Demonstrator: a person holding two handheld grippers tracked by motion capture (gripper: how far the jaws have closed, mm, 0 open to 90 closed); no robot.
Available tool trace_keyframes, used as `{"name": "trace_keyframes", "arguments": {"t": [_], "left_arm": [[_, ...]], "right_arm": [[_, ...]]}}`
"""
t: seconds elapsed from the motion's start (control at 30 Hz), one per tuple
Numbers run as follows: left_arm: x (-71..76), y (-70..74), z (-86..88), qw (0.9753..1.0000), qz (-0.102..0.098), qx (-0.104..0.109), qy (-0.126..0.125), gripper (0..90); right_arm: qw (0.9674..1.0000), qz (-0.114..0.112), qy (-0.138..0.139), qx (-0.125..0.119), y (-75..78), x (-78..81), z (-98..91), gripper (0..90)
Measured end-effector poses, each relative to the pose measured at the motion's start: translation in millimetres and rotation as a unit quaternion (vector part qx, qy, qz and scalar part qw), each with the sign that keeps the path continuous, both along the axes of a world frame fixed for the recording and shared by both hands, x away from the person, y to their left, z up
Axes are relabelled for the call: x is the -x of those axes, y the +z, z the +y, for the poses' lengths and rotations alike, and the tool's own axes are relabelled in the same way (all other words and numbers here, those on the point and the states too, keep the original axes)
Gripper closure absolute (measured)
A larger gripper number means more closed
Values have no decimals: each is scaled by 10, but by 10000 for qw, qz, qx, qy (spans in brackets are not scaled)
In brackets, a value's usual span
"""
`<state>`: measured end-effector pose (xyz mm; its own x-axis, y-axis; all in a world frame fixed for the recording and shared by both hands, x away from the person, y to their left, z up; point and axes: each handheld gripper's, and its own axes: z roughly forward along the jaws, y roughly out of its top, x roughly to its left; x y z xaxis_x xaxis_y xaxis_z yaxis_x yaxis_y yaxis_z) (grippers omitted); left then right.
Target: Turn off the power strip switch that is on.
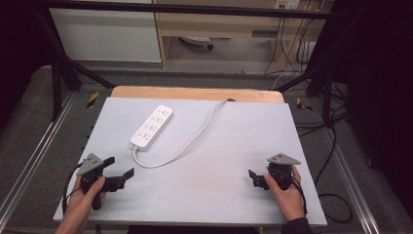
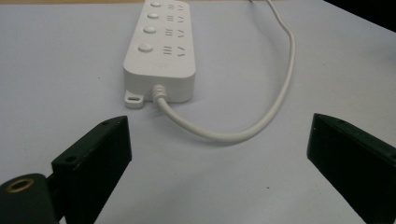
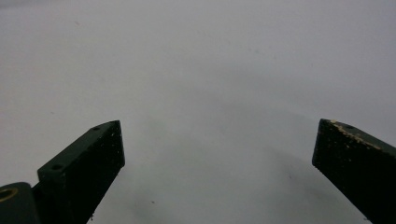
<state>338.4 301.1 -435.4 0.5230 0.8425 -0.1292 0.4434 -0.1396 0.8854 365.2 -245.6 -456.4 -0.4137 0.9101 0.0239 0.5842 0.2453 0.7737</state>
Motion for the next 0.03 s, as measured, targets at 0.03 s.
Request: {"name": "trace_keyframes", "arguments": {"t": [0.03], "left_arm": [[0, 2, -8, 10000, -10, -2, -2, 64]], "right_arm": [[9999, 108, -76, 88, -32, -17, -8, 30]]}}
